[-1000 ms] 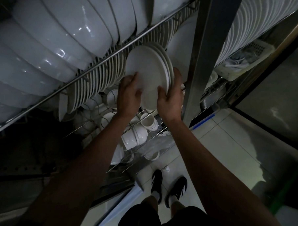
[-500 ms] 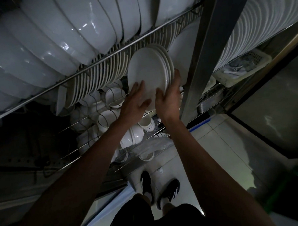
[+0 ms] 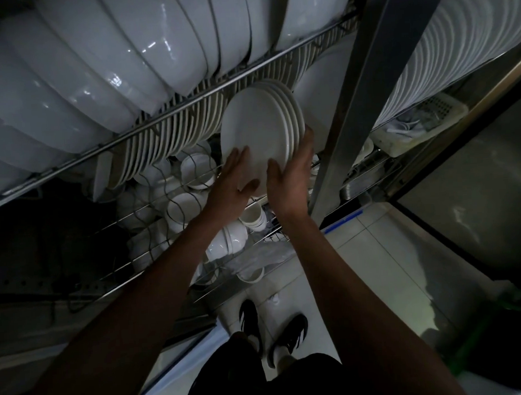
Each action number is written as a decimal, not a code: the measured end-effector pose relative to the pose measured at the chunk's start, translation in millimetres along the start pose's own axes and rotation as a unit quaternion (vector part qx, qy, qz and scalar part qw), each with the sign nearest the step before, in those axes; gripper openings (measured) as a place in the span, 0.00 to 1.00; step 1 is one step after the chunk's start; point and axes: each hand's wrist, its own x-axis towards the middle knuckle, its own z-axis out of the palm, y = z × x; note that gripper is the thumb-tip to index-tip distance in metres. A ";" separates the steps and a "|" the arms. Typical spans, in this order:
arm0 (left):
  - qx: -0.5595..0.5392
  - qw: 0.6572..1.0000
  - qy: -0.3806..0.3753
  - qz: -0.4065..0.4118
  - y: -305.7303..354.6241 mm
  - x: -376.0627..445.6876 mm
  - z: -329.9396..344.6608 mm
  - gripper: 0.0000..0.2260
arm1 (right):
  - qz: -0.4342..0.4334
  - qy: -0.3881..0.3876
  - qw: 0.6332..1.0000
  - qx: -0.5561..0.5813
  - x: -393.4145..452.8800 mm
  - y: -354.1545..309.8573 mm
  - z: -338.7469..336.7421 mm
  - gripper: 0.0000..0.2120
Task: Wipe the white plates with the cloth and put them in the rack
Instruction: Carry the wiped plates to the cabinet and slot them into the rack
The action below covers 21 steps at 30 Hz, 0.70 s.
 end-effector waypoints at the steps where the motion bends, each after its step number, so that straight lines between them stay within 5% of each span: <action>1: -0.009 1.000 0.001 0.000 -0.2 -0.8 0.3 0.33 | 0.000 -0.002 1.000 0.001 -0.3 0.1 -0.3 0.41; 21: -0.028 0.999 0.022 -0.008 -4.8 -8.8 -4.6 0.31 | -0.051 0.000 0.998 -0.049 -20.7 2.7 2.5 0.42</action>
